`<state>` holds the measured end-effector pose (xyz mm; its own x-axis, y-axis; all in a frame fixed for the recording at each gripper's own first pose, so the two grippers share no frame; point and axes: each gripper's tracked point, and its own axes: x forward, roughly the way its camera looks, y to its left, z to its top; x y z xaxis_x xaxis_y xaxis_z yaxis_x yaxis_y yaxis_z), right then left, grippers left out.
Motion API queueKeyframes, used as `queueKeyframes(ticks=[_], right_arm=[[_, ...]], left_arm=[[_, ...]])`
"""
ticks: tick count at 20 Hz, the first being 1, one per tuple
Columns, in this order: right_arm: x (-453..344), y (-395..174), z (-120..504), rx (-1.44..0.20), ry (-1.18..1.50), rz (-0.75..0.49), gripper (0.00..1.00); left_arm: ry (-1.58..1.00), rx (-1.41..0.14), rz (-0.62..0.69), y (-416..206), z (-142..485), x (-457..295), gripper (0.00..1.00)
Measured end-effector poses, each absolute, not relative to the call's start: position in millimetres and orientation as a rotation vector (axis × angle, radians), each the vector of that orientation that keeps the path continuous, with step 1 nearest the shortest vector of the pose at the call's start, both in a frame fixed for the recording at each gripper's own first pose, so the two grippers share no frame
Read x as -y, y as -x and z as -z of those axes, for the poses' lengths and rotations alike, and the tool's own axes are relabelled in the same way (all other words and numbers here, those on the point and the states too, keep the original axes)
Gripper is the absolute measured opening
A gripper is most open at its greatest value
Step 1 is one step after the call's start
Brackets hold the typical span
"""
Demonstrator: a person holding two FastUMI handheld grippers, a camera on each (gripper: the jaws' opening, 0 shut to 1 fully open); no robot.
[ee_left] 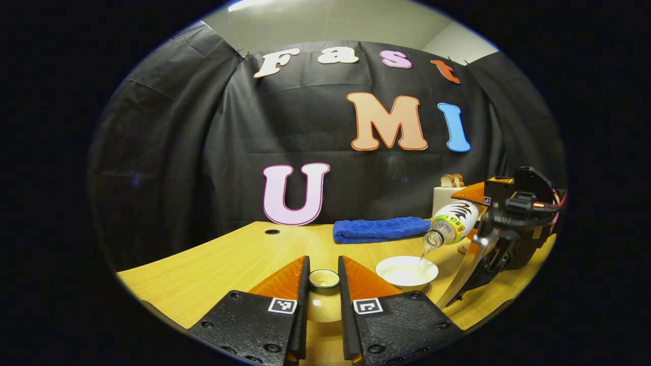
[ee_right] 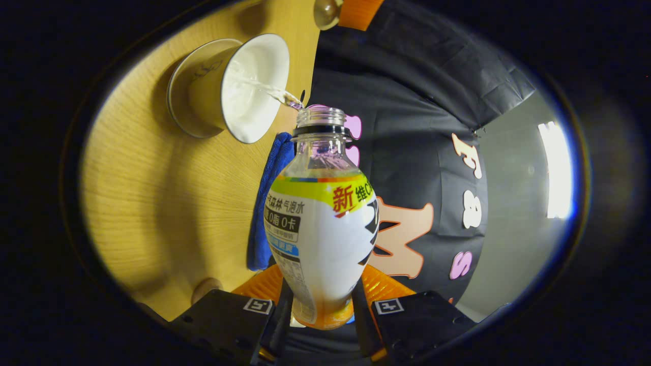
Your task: Open the teacup lid with one hand, grasp the water bottle and pour water into the teacup with the other hand; after pouring, place the water bottle on the coaster and then close the teacup lid.
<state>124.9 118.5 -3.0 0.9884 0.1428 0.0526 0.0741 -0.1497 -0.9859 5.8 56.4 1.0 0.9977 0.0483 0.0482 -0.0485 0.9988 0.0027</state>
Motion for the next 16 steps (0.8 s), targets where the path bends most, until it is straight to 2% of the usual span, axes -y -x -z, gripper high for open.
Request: queueKeyframes(ticks=[2,5,9,10,11,12,14,15,16], right_arm=[[-118,-122,15,0.084,1.618,-0.114,0.55],[-111,-116,37,-0.048,1.429,-0.186,0.6],[-116,-102,39,-0.177,1.033,-0.273,0.63],[-118,-103,37,-0.203,0.935,-0.291,0.54],[-119,-103,34,-0.229,0.843,-0.302,0.63],[-120,-103,32,-0.243,0.752,-0.313,0.55],[-115,-103,24,-0.242,0.62,-0.319,0.59],[-109,-105,22,-0.242,0.57,-0.316,0.55],[-102,-110,17,-0.243,0.516,-0.308,0.62]], left_arm=[[-0.005,0.049,-0.048,-7,-1,-56,0.26],[-0.007,0.049,-0.048,-6,-1,-57,0.26],[-0.007,0.05,-0.048,-6,-1,-57,0.25],[-0.007,0.049,-0.048,-6,-1,-57,0.25],[-0.007,0.049,-0.048,-6,0,-57,0.25],[-0.007,0.05,-0.048,-6,-1,-56,0.25],[-0.007,0.049,-0.048,-6,-1,-57,0.25],[-0.007,0.049,-0.048,-6,-1,-57,0.25],[-0.007,0.049,-0.048,-7,-1,-57,0.25]])
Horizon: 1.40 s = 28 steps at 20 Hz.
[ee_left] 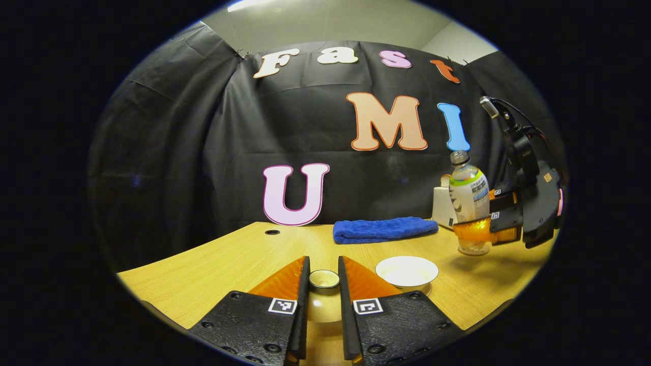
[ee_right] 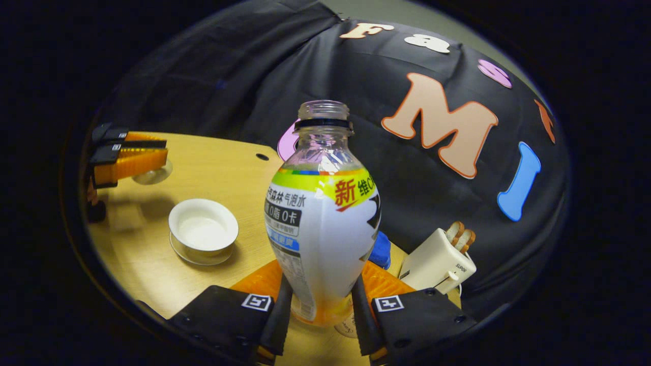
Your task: Open the teacup lid with one hand, grasp the water bottle and pour water into the teacup with the other hand; after pouring, place the water bottle on the coaster and then close the teacup lid.
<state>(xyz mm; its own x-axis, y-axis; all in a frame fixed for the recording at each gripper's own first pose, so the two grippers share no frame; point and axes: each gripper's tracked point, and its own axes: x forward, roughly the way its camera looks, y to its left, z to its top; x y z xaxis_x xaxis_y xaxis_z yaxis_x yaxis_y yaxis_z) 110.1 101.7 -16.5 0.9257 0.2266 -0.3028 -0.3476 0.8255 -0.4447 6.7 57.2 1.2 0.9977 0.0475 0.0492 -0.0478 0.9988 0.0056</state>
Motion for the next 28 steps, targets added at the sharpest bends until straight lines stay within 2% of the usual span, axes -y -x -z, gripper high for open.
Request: queueKeyframes(ticks=[1,2,9,19,26,28], right_arm=[[-92,-114,13,-0.246,0.463,-0.298,0.62],[-78,-120,9,-0.247,0.39,-0.278,0.55],[10,-149,17,-0.246,0.084,-0.145,0.59],[6,-157,50,-0.278,0.075,-0.174,0.59],[12,-154,57,-0.278,0.083,-0.174,0.74],[10,-147,61,-0.285,0.074,-0.186,0.93]], left_arm=[[-0.007,0.049,-0.048,-6,-1,-57,0.25],[-0.007,0.049,-0.048,-6,-2,-57,0.25],[-0.007,0.05,-0.048,-6,-1,-57,0.25],[-0.007,0.049,-0.049,-6,-1,-57,0.25],[-0.007,0.049,-0.049,-6,-1,-57,0.25],[-0.008,0.048,-0.049,-7,-1,-57,0.25]])
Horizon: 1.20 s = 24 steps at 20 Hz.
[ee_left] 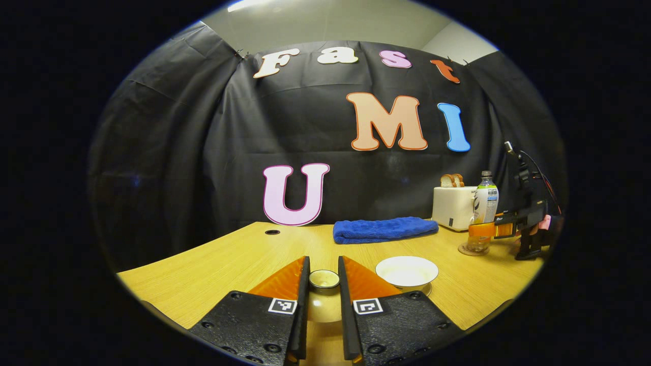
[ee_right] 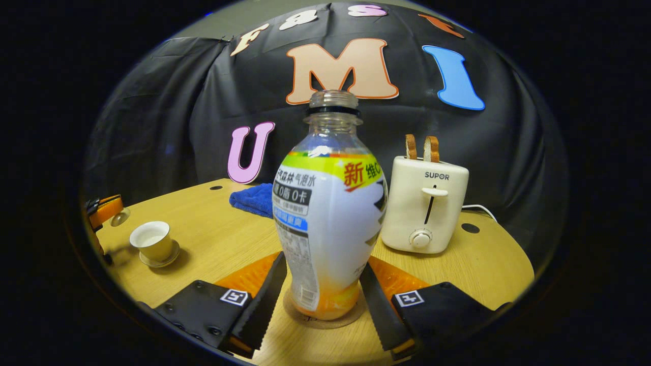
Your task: Open the teacup lid with one hand, grasp the water bottle and pour water into the teacup with the other hand; after pouring, place the water bottle on the coaster and then close the teacup lid.
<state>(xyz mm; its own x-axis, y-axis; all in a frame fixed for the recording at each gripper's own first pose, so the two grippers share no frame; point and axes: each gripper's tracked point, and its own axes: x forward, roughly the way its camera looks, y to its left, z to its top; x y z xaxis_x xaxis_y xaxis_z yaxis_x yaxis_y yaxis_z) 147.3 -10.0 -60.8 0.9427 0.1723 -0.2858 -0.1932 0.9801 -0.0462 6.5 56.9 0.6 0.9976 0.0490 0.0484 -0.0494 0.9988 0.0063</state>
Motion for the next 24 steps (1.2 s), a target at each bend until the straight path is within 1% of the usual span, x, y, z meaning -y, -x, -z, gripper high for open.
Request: queueKeyframes(ticks=[2,6,8,9,10,14,16,17,18,19,20,22,23,24], right_arm=[[12,-142,61,-0.284,0.079,-0.187,0.9],[11,-121,55,-0.258,0.116,-0.197,0.91],[11,-103,46,-0.207,0.138,-0.194,0.91],[11,-95,41,-0.182,0.143,-0.191,0.94],[12,-88,37,-0.16,0.146,-0.186,0.91],[19,-68,27,-0.102,0.121,-0.151,0.88],[32,-62,22,-0.082,0.075,-0.099,0.87],[39,-60,19,-0.069,0.052,-0.072,0.91],[48,-55,15,-0.048,0.025,-0.04,0.88],[57,-52,5,0.0,-0.007,0.015,0.89],[69,-48,7,-0.009,0.013,0.052,0.9],[74,-44,6,-0.001,0.008,0.086,0.9],[79,-42,7,-0.002,0.01,0.102,0.88],[82,-39,6,-0.001,0.01,0.115,0.92]], left_arm=[[-0.007,0.049,-0.049,-6,-1,-57,0.25],[-0.007,0.049,-0.049,-6,-1,-57,0.25],[-0.007,0.048,-0.043,-6,0,-55,0.25],[-0.007,0.049,-0.041,-6,0,-54,0.25],[-0.007,0.049,-0.035,-7,0,-54,0.25],[-0.006,0.047,-0.016,-11,0,-48,0.25],[-0.006,0.046,0.007,-18,0,-40,0.26],[-0.006,0.046,0.022,-22,0,-36,0.26],[-0.006,0.047,0.036,-24,0,-33,0.25],[-0.007,0.047,0.049,-27,0,-29,0.25],[-0.007,0.049,0.065,-30,-1,-24,0.25],[-0.007,0.05,0.1,-37,-1,-15,0.25],[-0.008,0.049,0.114,-40,-1,-11,0.25],[-0.008,0.049,0.13,-42,-1,-6,0.25]])
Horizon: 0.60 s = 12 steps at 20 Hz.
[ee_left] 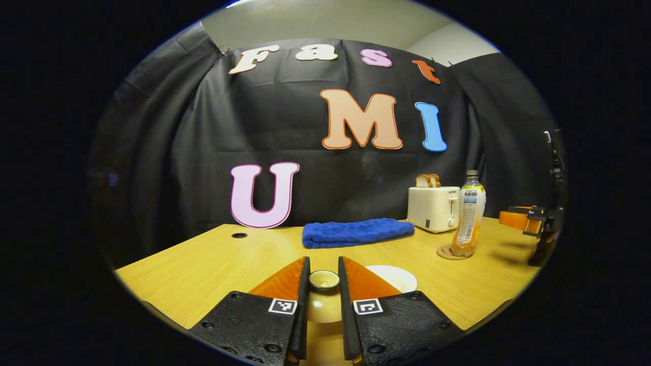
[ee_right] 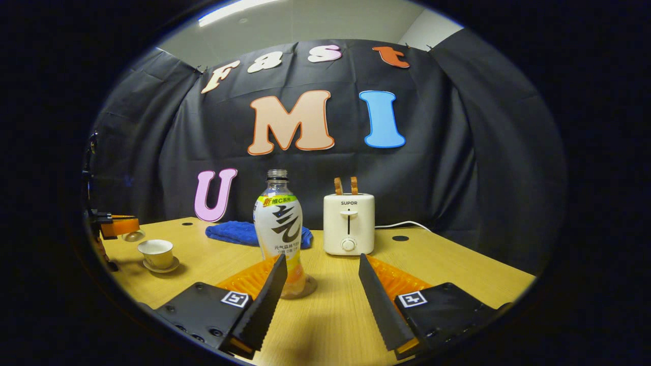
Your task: Open the teacup lid with one hand, grasp the water bottle and pour water into the teacup with the other hand; after pouring, place the water bottle on the coaster and then close the teacup lid.
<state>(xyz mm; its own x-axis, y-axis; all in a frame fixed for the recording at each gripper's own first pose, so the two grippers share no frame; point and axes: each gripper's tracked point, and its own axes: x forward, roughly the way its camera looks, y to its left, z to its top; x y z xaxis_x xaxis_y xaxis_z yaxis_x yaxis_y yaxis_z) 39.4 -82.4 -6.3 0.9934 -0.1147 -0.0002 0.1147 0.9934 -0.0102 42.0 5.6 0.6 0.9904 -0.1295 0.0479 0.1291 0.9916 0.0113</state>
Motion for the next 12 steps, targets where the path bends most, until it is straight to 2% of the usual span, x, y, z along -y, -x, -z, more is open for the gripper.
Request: queueKeyframes(ticks=[2,3,4,5,7,8,12], right_arm=[[91,-35,6,0.001,0.012,0.155,0.9],[94,-33,5,0.002,0.013,0.17,0.92],[96,-31,5,0.003,0.013,0.181,0.88],[98,-29,4,0.004,0.014,0.189,0.9],[97,-27,4,0.003,0.014,0.188,0.92],[98,-27,5,0.003,0.014,0.187,0.87],[97,-27,4,0.003,0.014,0.181,0.88]], left_arm=[[-0.008,0.047,0.161,-47,-1,4,0.25],[-0.006,0.048,0.18,-50,-1,9,0.25],[-0.008,0.043,0.198,-51,0,15,0.25],[-0.009,0.041,0.218,-53,0,21,0.25],[-0.022,0.027,0.268,-57,1,34,0.25],[-0.029,0.022,0.293,-59,3,40,0.25],[-0.051,0.001,0.367,-64,6,59,0.26]])
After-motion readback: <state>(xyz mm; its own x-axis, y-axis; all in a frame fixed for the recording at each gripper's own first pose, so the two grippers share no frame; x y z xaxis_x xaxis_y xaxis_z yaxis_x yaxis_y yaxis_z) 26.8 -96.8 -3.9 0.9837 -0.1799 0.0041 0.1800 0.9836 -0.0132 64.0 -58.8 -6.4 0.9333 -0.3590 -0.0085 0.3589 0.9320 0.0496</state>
